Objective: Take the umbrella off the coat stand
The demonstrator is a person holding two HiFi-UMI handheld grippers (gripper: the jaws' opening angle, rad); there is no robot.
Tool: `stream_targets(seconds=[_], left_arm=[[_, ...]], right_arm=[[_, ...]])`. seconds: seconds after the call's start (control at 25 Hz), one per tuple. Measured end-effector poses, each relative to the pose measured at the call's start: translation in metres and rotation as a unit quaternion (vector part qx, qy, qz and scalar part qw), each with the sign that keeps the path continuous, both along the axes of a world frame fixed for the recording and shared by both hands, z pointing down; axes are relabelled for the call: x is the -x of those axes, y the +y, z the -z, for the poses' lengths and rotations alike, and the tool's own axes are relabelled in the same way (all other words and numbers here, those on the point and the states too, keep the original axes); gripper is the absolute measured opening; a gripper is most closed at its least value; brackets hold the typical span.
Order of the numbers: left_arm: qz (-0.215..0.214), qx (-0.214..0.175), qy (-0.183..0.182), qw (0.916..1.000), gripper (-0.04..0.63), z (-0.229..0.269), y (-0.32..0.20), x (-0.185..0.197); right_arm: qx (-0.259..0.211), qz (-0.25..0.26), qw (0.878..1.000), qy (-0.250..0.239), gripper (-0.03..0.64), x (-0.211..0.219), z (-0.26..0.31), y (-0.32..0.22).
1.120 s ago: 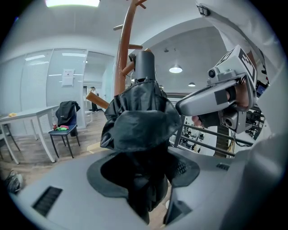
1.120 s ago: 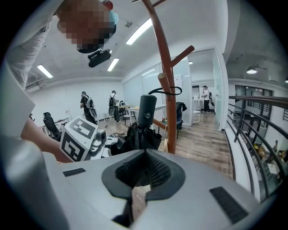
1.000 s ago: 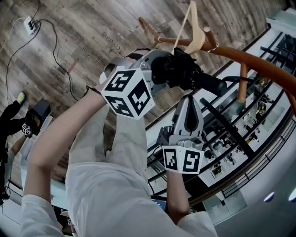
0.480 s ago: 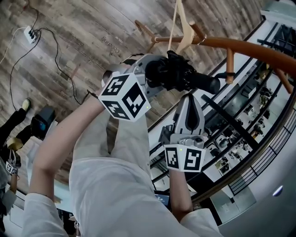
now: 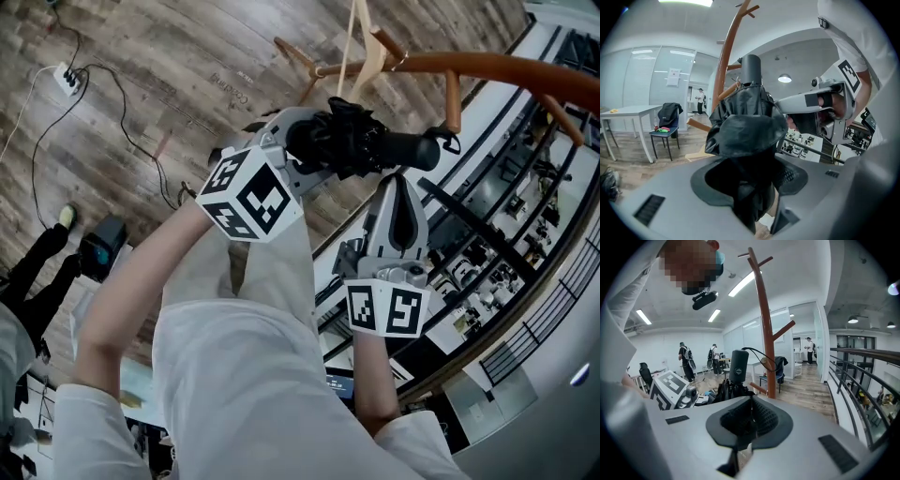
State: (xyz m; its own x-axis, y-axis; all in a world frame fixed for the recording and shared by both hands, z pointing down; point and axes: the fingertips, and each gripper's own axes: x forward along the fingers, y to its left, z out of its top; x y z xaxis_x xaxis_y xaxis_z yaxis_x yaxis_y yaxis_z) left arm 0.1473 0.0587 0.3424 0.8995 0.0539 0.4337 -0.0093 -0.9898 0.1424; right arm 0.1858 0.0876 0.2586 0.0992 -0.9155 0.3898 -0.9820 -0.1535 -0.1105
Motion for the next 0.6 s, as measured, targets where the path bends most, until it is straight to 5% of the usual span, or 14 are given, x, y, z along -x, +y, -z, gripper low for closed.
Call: stream_targets(seconds=[0.6], left_arm=[[0.054,0.024,0.030,0.9978,0.238,0.091,-0.003,0.017]], right_arm=[[-0.053,-0.012,0.998,0.013,0.034,-0.016,0.085,-0.001]])
